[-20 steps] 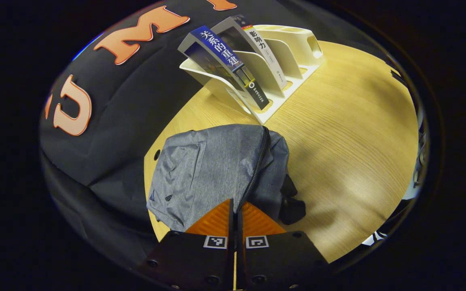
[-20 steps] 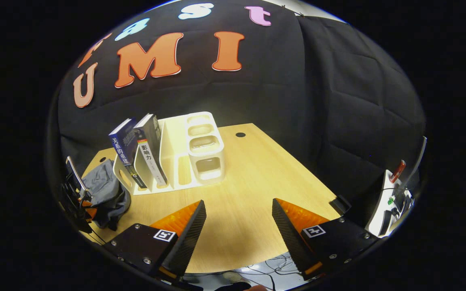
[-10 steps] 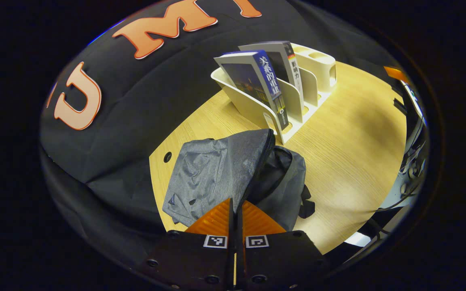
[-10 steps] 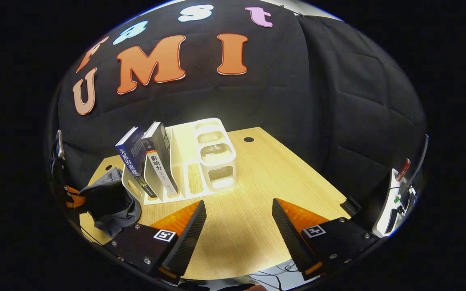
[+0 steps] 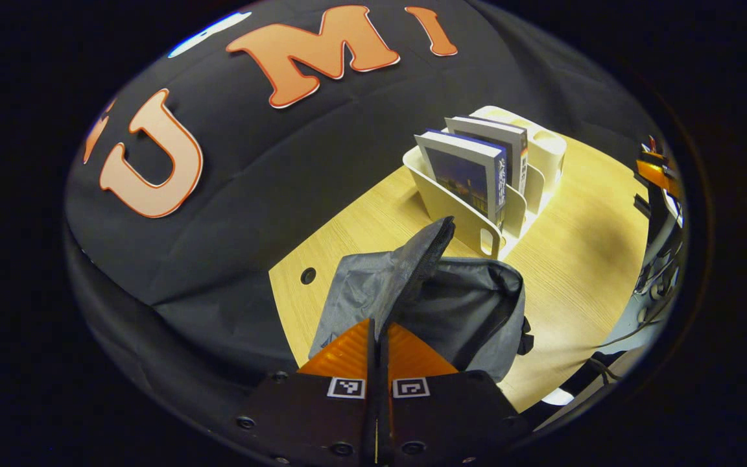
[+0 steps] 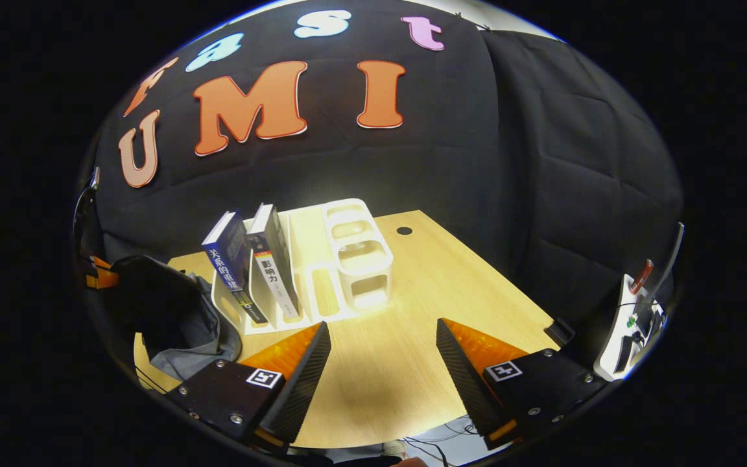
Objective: Open the schoolbag, grab two books from the bookshelf and put them into the schoolbag.
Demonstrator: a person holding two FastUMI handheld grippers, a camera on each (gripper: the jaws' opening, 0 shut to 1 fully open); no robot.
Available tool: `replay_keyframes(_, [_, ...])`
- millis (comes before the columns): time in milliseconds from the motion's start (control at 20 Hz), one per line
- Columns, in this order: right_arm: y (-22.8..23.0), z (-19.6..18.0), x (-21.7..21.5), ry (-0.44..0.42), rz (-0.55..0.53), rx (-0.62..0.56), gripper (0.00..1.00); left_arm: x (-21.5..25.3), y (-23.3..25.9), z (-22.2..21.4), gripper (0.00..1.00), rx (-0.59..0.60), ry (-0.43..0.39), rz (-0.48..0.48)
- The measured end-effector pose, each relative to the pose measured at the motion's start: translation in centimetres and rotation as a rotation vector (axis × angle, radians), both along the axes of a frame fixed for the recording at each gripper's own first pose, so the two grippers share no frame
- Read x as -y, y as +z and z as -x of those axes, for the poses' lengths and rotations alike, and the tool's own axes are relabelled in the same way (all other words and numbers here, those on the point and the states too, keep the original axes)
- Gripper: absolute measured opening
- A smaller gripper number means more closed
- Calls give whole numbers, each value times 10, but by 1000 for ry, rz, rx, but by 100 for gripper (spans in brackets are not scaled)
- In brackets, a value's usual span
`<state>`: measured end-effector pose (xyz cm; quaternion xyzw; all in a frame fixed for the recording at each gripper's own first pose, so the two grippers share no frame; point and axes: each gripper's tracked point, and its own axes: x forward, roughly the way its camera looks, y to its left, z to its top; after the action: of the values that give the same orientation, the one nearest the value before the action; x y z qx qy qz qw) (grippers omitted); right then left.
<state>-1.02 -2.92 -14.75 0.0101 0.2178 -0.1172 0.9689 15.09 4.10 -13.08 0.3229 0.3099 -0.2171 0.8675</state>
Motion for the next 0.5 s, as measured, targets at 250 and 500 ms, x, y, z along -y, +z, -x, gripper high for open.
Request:
replay_keyframes(250, [43,-5,-30,71,106,-24,98,-10,21,-27,1,11,-64,38])
replay_keyframes(500, [99,-40,-92,192,173,-11,98,-13,32,-46,1,9,-108,79])
